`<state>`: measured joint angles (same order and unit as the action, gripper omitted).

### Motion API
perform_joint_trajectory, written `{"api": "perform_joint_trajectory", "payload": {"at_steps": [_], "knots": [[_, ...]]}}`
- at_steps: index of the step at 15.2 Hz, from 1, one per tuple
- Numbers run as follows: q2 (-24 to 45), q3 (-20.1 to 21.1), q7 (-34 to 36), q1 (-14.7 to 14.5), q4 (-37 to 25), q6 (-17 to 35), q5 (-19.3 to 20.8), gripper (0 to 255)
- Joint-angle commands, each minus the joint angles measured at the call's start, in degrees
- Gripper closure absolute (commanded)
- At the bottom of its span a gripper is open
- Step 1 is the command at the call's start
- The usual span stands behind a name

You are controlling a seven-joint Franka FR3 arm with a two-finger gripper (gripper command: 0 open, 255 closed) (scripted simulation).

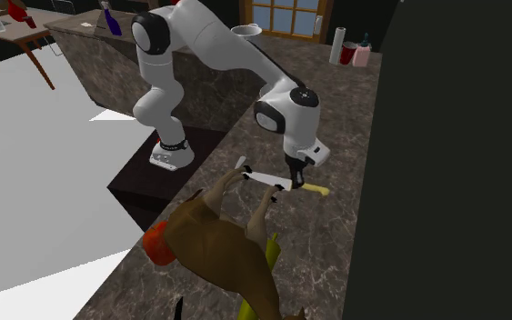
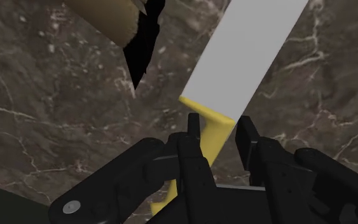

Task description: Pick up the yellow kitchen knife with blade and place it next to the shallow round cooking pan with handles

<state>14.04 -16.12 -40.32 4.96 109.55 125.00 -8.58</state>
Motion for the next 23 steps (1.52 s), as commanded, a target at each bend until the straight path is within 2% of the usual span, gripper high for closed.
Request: {"api": "perform_joint_trajectory", "payload": {"at_steps": [1,14,23], "knots": [[-0.91,-0.11,0.31,-0.10,-0.48,-1.36,0.41,255],[-4.12,-0.48,1.69,-0.30,-6.12,-10.01,1.97,255],[-7.97,4.29,14.17,-7.42,-1.24,-8.03,4.20,255]]}}
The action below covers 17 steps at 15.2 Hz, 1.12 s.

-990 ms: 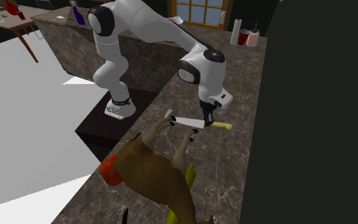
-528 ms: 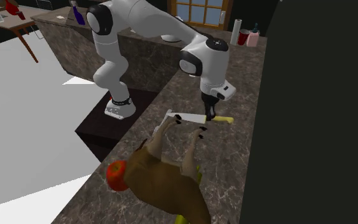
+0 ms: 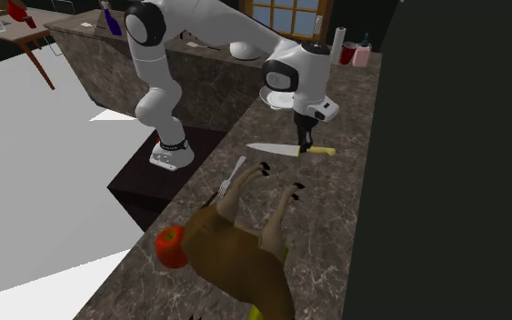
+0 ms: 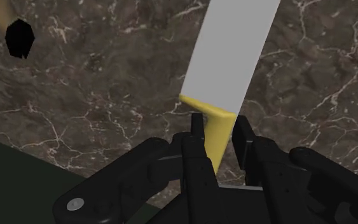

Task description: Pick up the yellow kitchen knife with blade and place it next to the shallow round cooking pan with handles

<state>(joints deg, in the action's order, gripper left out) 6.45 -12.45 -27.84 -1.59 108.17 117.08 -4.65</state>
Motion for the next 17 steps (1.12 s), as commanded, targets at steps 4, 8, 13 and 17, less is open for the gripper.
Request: {"api": "perform_joint_trajectory", "payload": {"at_steps": [4,8,13,17], "knots": [[-0.71,2.94,7.18,-3.81,0.55,0.27,0.89,255],[-0.19,5.24,12.58,-6.70,-0.13,0.36,1.39,255],[1.61,7.99,19.17,-10.26,-2.50,0.04,1.99,255],[3.42,9.30,22.41,-12.10,-3.34,1.11,2.27,255]]}}
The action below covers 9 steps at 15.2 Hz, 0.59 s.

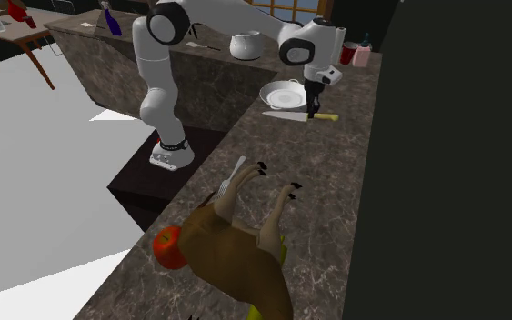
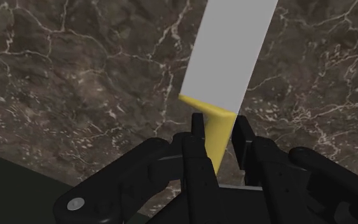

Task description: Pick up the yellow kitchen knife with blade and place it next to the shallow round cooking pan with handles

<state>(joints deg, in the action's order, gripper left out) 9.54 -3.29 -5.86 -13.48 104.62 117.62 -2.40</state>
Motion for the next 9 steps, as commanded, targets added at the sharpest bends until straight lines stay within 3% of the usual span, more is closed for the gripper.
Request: {"api": "perform_joint_trajectory", "payload": {"at_steps": [1,9], "knots": [[0.54,0.14,0.39,-0.21,0.71,1.28,-0.01,255],[2.63,0.20,0.11,-0.19,4.26,6.90,-0.28,255]]}}
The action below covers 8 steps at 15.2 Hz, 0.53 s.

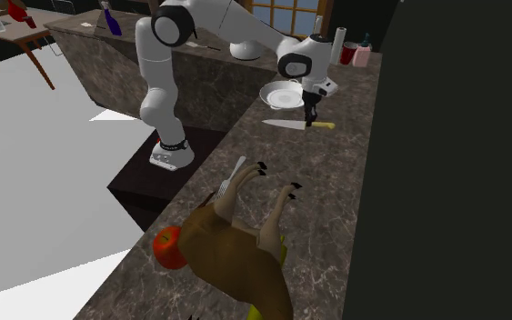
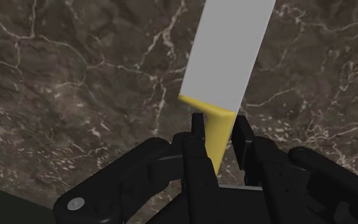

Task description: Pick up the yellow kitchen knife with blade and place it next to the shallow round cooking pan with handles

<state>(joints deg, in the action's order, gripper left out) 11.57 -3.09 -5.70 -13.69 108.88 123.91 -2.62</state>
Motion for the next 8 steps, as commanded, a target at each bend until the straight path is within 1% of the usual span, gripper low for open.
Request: {"api": "perform_joint_trajectory", "payload": {"at_steps": [1,8], "knots": [[0.91,0.01,-0.09,0.03,0.38,1.31,-0.09,255],[3.35,0.10,-0.39,0.07,2.71,6.08,-0.40,255]]}}
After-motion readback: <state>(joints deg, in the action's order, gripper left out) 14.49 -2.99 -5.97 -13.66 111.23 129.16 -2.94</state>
